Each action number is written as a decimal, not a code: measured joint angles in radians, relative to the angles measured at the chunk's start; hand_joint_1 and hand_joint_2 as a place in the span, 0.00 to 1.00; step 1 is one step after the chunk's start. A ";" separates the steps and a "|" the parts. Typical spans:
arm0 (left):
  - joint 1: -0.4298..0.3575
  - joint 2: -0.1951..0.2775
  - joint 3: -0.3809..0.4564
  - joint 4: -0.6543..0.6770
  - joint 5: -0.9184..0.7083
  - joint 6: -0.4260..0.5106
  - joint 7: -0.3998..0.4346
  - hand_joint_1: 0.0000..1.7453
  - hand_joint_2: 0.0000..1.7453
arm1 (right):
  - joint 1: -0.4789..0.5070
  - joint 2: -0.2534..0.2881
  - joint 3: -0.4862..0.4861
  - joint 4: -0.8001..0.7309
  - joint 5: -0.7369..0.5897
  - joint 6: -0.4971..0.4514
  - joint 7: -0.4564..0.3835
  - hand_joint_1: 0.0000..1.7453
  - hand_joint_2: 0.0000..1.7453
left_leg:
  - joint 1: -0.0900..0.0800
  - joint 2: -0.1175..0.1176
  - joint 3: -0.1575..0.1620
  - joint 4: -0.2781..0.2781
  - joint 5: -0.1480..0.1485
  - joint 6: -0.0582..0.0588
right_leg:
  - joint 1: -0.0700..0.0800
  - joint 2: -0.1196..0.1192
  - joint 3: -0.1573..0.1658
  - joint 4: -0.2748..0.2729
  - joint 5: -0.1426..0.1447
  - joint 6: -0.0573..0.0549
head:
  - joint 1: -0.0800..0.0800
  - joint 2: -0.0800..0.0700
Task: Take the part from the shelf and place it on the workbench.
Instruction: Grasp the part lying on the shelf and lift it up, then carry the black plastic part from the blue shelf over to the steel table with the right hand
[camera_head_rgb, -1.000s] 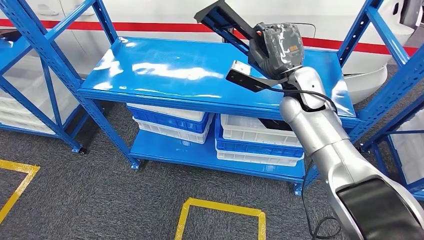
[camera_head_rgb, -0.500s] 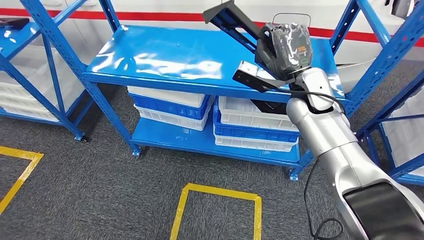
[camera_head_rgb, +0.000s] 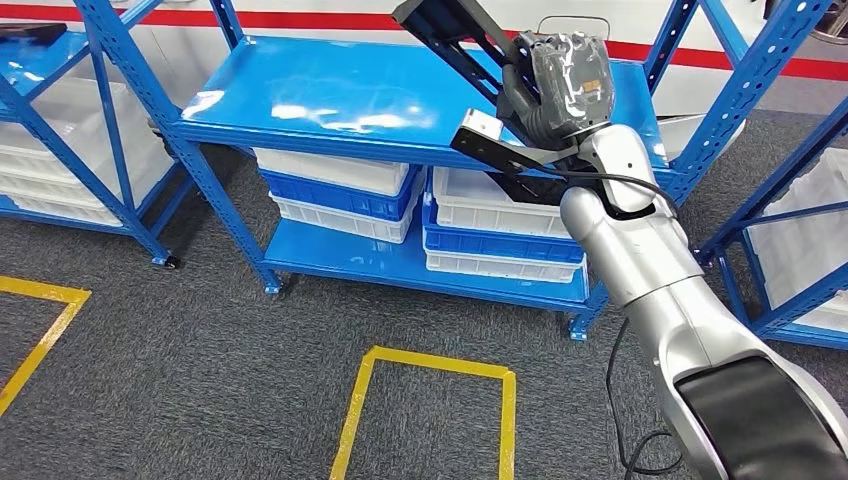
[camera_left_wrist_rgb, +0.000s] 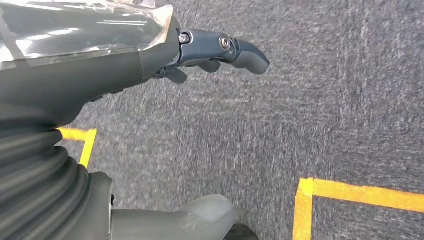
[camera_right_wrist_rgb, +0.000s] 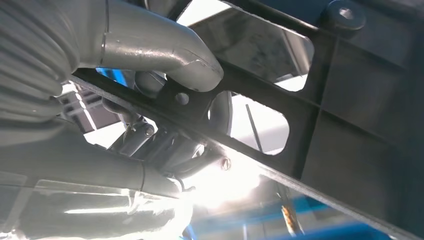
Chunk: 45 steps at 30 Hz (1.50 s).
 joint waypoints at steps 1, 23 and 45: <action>0.000 -0.001 0.000 0.000 0.000 0.001 0.000 0.00 1.00 | -0.003 0.003 0.000 0.000 0.000 0.000 0.000 0.98 1.00 | -0.002 0.001 -0.006 -0.008 0.015 0.004 | 0.000 -0.001 0.001 -0.009 0.012 0.008 | -0.001 0.000; 0.002 -0.007 0.003 0.000 -0.002 0.013 0.019 0.00 1.00 | -0.033 0.042 -0.003 0.045 0.016 -0.007 -0.001 0.98 1.00 | 0.020 0.000 -0.245 0.236 0.009 -0.053 | 0.011 -0.004 0.116 -0.052 -0.068 -0.051 | 0.001 0.000; -0.001 -0.006 0.004 0.001 -0.001 0.024 0.026 0.00 1.00 | -0.039 0.055 -0.014 0.064 0.032 -0.014 0.000 0.98 1.00 | -0.004 0.004 -0.173 -0.051 0.222 -0.002 | 0.028 0.001 0.198 -0.038 -0.148 -0.003 | 0.006 0.000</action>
